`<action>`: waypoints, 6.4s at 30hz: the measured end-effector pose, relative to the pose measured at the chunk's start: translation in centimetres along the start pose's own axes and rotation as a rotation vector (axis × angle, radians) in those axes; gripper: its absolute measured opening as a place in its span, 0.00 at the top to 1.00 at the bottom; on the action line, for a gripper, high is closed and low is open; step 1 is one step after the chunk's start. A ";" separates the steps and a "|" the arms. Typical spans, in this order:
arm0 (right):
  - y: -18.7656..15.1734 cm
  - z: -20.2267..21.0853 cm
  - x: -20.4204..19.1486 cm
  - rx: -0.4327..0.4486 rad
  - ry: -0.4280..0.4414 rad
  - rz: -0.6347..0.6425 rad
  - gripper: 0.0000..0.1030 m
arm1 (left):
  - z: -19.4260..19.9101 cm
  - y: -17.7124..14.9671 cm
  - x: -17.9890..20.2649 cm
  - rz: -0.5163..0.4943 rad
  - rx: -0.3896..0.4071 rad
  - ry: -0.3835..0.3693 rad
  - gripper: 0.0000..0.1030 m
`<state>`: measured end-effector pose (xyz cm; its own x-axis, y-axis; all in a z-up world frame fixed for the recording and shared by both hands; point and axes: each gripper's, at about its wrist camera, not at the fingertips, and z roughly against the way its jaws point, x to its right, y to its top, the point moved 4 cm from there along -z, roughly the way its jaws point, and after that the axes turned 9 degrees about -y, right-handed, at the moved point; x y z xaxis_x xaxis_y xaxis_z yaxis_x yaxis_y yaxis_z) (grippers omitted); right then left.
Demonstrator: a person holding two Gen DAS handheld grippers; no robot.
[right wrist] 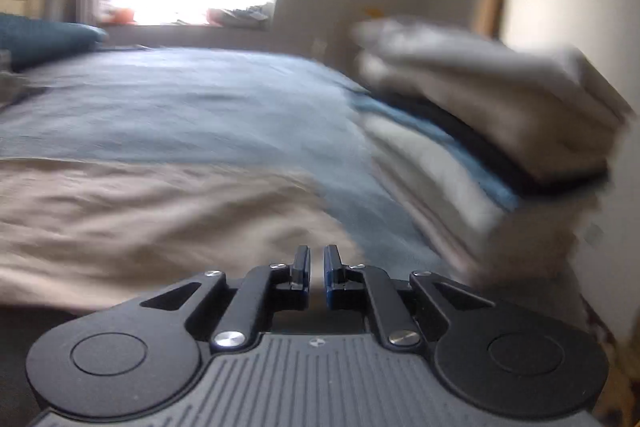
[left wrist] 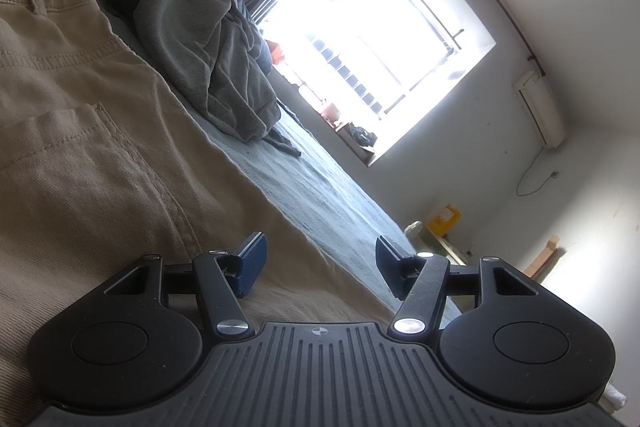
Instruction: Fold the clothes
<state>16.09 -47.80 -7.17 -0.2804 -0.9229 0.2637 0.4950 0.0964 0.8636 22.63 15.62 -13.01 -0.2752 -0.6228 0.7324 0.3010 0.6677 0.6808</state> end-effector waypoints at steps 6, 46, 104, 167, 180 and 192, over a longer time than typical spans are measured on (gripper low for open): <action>-0.8 -3.4 -9.5 0.073 0.159 0.370 0.97 | 0.0 0.0 0.0 0.002 0.002 -0.002 0.41; -1.7 9.5 -15.6 -0.075 0.454 -0.130 0.81 | 11.9 0.2 7.1 -0.027 -0.185 0.081 0.25; -1.1 8.2 -26.8 -0.681 1.246 -0.954 0.95 | 3.5 -5.5 4.5 0.529 -0.301 -0.224 0.33; 1.6 9.2 -31.4 -0.577 1.053 -0.685 1.00 | 7.1 -5.0 6.3 0.286 -0.269 -0.329 0.66; -2.1 9.3 -28.4 -0.860 1.117 -0.861 0.59 | 4.9 -4.9 5.4 0.425 -0.215 -0.308 0.73; -2.5 7.7 -29.9 -0.947 1.102 -0.972 0.58 | 5.9 -5.3 5.8 0.462 -0.192 -0.343 0.81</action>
<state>16.95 -17.57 -13.90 -0.2981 -0.3470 -0.8892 0.8809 -0.4587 -0.1163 14.04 10.93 -12.35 -0.3459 -0.0977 0.9332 0.6102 0.7321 0.3029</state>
